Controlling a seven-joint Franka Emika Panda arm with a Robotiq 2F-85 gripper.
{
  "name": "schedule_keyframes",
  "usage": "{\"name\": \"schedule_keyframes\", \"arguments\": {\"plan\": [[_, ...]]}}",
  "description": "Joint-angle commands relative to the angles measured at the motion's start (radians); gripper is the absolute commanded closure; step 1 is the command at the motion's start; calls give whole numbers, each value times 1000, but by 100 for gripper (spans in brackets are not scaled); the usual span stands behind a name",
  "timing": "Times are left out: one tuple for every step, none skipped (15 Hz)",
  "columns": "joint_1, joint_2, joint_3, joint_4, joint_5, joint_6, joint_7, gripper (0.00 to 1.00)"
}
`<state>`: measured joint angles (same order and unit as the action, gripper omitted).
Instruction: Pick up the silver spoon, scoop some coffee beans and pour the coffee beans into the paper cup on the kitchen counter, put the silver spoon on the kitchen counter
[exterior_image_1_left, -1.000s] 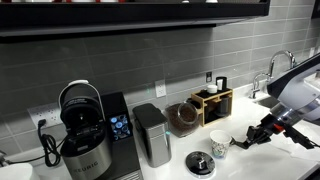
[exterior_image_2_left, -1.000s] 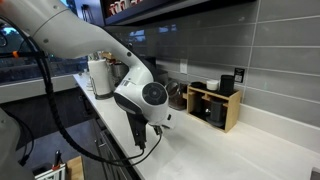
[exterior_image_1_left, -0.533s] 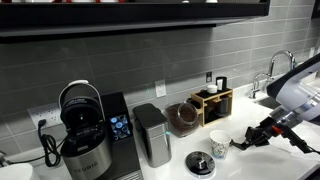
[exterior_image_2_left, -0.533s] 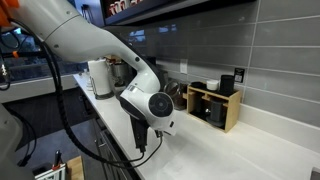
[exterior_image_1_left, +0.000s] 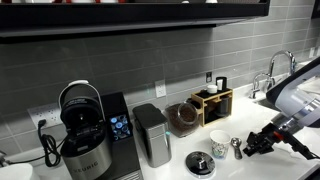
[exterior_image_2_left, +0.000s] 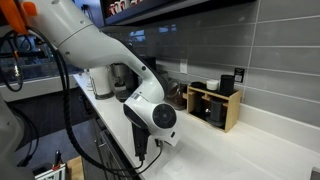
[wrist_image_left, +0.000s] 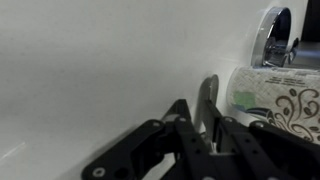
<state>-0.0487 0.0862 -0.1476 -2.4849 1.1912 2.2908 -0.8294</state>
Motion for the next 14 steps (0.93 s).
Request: {"name": "schedule_keyframes", "arguments": {"plan": [[-26,27,18,16,5,-3,13,45],[-26,21,20,17,4,-3,18,38],[-25,3,22,14,2,4,25,31],[-23,-13,24,11,-5,10,33,25],[-20,-40,27,3,-16,20,42,16],[-18,-61,29,-3,-28,29,51,9],[-15,-92,31,-13,-48,44,64,1],[-13,-117,33,-20,-62,55,74,0],[-9,-155,38,-31,-89,79,100,0],[-7,-185,44,-37,-117,93,122,0],[-5,-215,52,-42,-148,106,148,0],[-2,-247,62,-48,-188,123,183,0],[-1,-282,72,-51,-239,120,217,0],[1,-310,83,-54,-289,125,256,0]]}}
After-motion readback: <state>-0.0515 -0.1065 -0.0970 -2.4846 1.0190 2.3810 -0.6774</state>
